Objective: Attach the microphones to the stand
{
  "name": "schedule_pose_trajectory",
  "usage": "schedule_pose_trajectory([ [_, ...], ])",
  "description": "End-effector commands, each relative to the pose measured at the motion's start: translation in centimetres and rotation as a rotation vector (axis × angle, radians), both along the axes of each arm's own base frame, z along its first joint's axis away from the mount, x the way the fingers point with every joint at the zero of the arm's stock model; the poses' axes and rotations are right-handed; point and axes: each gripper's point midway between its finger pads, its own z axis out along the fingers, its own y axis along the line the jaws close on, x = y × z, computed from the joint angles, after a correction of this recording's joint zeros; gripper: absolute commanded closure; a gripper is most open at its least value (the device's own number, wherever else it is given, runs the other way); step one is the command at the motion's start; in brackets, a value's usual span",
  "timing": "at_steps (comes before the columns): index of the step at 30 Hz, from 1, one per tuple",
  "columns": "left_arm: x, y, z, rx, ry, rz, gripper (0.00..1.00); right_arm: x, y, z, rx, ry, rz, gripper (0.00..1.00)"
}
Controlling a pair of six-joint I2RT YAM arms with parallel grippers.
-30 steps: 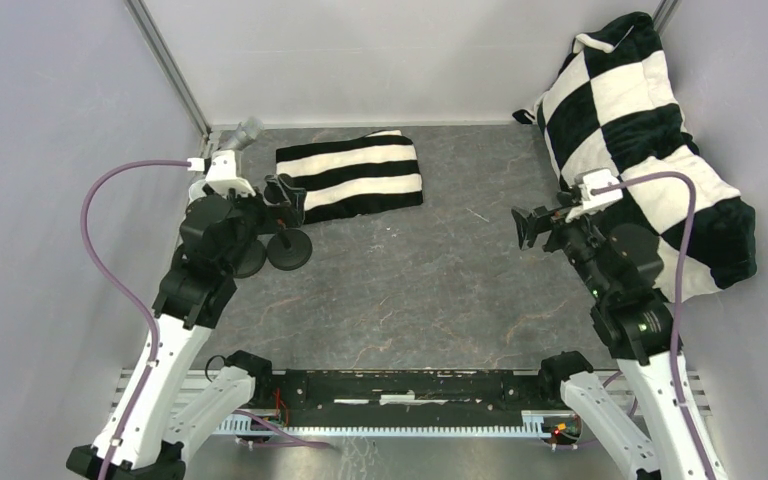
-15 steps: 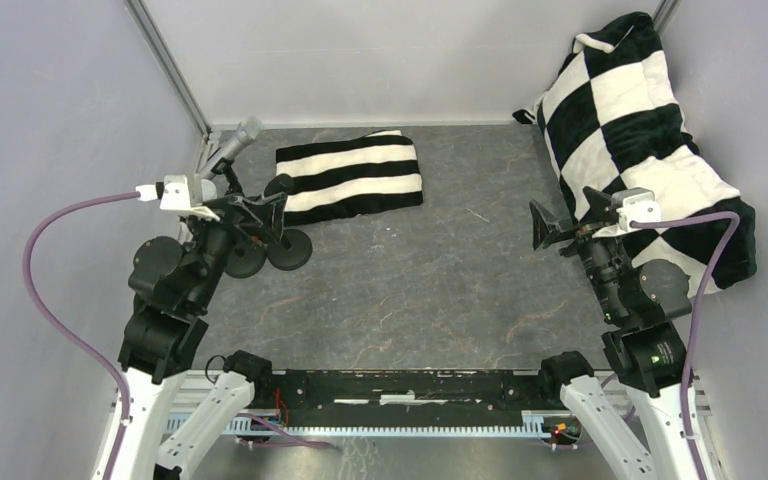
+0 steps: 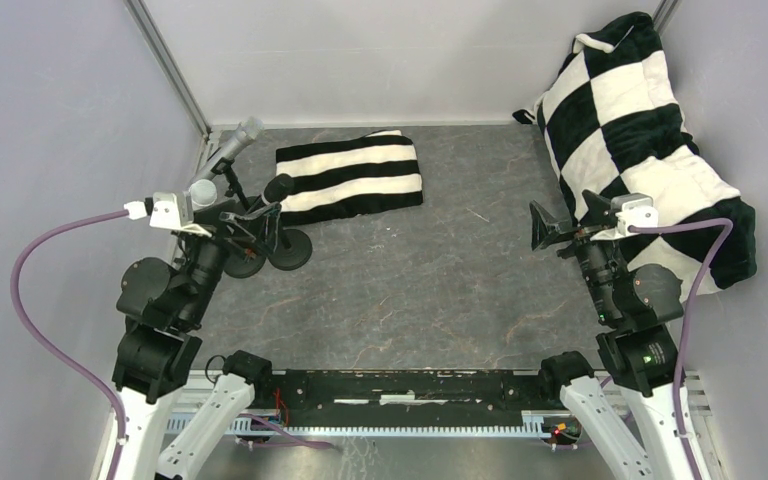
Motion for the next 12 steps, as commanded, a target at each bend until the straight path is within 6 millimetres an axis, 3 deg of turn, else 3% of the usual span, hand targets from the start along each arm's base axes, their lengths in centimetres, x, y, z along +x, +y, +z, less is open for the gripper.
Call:
schedule_pose_trajectory([
  [1, 0.05, -0.37, -0.32, 0.029, -0.011, -0.023, 0.00, -0.16, -0.28, 0.71, 0.030, -0.041, -0.012, 0.02],
  [12, 0.76, -0.80, -1.22, 0.034, 0.019, -0.033, 0.00, 0.23, -0.26, 0.12, 0.022, -0.044, -0.016, 0.02],
])
